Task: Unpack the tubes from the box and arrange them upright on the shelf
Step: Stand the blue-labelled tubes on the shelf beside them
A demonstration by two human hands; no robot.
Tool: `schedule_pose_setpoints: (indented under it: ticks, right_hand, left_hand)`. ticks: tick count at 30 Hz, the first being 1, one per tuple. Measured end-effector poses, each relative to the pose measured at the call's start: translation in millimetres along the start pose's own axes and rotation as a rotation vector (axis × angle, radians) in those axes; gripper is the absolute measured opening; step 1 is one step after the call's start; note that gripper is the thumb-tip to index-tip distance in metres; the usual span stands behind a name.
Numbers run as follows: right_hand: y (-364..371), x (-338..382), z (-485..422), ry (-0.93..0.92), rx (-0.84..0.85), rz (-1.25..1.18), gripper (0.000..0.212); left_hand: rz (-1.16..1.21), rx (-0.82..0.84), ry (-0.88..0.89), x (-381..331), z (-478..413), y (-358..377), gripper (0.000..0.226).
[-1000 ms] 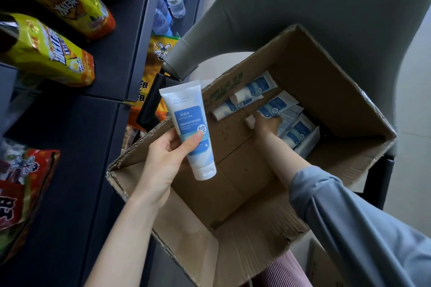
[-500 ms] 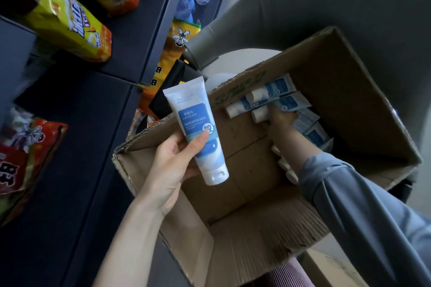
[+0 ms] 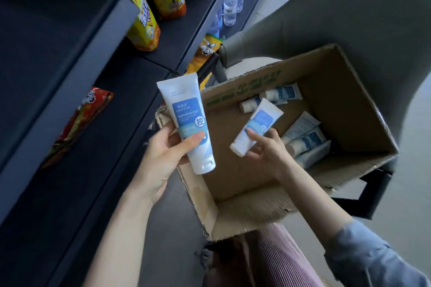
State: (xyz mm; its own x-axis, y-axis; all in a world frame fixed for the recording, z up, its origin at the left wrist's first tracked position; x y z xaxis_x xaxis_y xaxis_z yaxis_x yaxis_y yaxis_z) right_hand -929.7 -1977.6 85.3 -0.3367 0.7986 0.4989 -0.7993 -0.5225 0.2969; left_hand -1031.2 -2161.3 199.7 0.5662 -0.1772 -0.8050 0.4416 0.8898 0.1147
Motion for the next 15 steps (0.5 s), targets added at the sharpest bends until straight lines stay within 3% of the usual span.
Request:
schedule_pose_setpoints:
  ticks: [7, 15]
  right_hand:
    - [43, -19, 89, -0.151, 0.285, 0.176, 0.01]
    - [110, -45, 204, -0.283, 0.569, 0.359, 0.037]
  left_hand:
    - [-0.079, -0.089, 0.135, -5, 97, -42, 0.035]
    - [-0.109, -0.197, 0.299, -23, 217, -93, 0.04]
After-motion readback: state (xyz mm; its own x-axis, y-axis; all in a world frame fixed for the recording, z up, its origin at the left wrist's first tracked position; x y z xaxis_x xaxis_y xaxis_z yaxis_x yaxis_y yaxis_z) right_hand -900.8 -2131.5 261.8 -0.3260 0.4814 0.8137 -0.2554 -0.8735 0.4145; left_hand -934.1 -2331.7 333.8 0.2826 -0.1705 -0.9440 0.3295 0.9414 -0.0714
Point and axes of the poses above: each hand's wrist, its own z-axis away from the middle knuckle, its own y-axis out of the palm, x = y × z, the point moved 4 cm from there along -z, towards the middle knuckle
